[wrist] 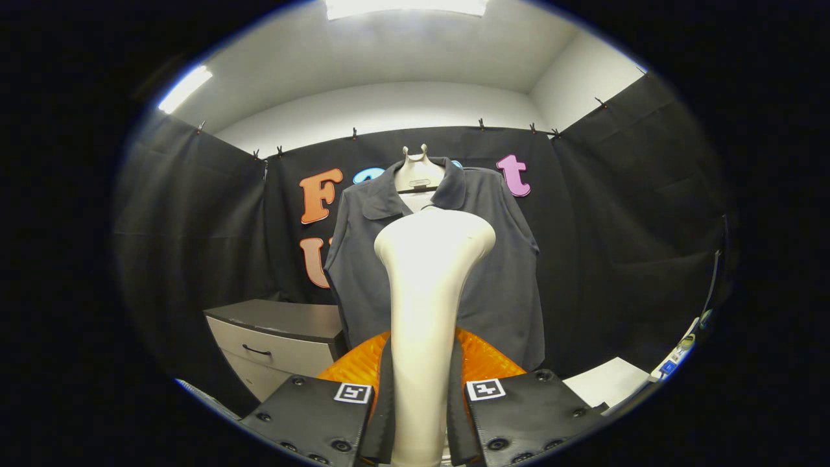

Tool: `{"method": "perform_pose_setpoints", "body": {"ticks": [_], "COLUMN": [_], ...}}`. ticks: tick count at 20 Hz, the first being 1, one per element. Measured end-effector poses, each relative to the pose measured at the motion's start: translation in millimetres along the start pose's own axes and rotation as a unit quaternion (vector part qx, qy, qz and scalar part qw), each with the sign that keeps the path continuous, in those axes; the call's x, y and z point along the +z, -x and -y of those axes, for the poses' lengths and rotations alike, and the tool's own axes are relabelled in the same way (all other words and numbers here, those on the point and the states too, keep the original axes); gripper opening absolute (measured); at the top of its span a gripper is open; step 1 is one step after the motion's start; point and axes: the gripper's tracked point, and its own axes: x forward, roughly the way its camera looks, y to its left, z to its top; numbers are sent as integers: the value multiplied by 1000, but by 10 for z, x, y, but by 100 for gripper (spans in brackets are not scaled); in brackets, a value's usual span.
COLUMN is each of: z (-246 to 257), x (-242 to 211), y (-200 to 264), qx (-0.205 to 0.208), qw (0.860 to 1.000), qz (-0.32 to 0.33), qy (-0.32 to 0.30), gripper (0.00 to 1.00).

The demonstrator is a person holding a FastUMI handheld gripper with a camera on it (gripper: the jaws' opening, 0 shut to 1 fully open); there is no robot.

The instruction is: Iron the clothes twice with a garment steamer, once on the left side and once on the right side.

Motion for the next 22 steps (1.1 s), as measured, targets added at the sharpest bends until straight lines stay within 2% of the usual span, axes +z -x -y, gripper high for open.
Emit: {"method": "perform_pose_setpoints", "body": {"ticks": [22], "z": [-180], "x": [178], "y": [132], "qx": [8], "qw": [1000], "qz": [16], "qy": [18], "gripper": [39]}}
